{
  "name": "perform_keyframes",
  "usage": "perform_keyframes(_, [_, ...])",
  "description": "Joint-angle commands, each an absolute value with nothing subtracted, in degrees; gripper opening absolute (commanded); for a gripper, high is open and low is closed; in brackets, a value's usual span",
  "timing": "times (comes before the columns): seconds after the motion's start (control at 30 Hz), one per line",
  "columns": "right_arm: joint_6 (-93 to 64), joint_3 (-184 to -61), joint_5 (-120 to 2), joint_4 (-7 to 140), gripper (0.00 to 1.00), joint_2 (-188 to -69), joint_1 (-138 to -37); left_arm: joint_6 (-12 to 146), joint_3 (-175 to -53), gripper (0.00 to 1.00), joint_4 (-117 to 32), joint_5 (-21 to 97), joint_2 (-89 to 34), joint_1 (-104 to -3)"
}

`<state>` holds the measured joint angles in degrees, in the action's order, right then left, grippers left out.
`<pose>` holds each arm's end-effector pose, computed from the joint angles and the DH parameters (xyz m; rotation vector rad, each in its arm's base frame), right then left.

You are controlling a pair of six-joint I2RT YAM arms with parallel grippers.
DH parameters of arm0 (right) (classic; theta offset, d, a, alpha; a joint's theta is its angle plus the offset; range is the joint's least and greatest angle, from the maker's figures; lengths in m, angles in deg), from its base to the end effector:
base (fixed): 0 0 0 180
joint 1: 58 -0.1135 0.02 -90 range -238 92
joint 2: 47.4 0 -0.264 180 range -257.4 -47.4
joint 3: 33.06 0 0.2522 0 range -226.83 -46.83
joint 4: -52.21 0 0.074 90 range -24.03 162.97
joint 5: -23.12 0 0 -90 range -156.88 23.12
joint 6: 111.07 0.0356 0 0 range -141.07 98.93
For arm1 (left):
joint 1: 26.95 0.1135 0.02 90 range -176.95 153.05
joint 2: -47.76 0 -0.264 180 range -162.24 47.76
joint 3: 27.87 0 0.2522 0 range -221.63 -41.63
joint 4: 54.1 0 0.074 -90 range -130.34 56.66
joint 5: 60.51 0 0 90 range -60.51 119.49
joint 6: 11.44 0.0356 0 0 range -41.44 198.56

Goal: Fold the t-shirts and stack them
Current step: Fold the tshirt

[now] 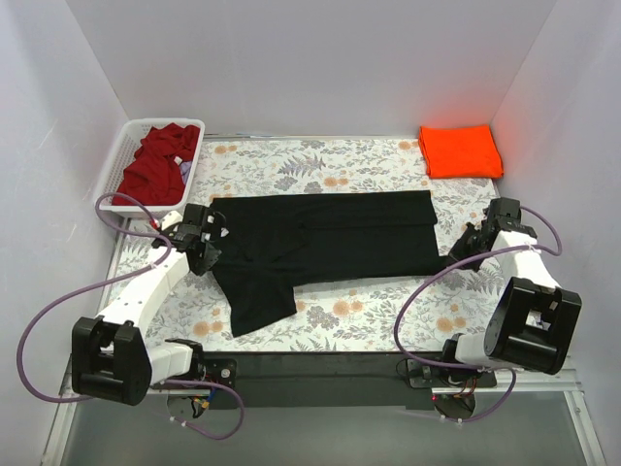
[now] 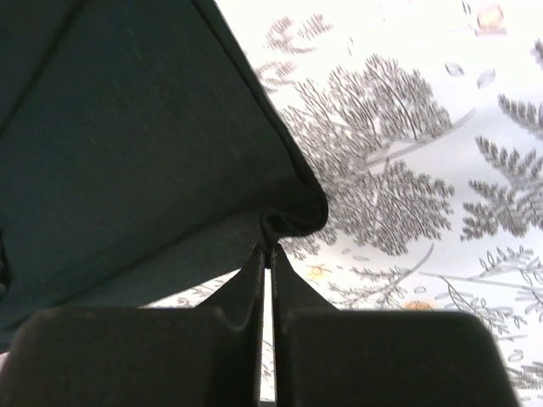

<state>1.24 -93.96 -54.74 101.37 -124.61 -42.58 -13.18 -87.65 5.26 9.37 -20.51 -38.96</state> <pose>0.2418 -0.0589 0.2011 0.8168 2.5842 0.3230 0.2101 -0.0322 0.2220 -1.7550 1.9592 -0.1169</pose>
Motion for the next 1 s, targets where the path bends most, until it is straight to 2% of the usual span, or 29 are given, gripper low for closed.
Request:
perform_keyframes(0.0, [0.90, -98.15, -53.88, 97.88, 0.01, -126.40, -42.27, -8.89, -91.20, 0.00, 2.02, 9.88, -22.46, -36.18])
perform_keyframes(0.53, [0.90, -108.08, -52.91, 94.71, 0.01, -138.97, -44.03, -5.20, -101.31, 0.00, -2.99, 12.96, -37.84, -33.63])
perform_keyframes(0.97, [1.61, -111.25, -53.61, 91.46, 0.01, -145.13, -45.43, -5.37, -100.78, 0.00, -7.47, 11.91, -43.82, -33.36])
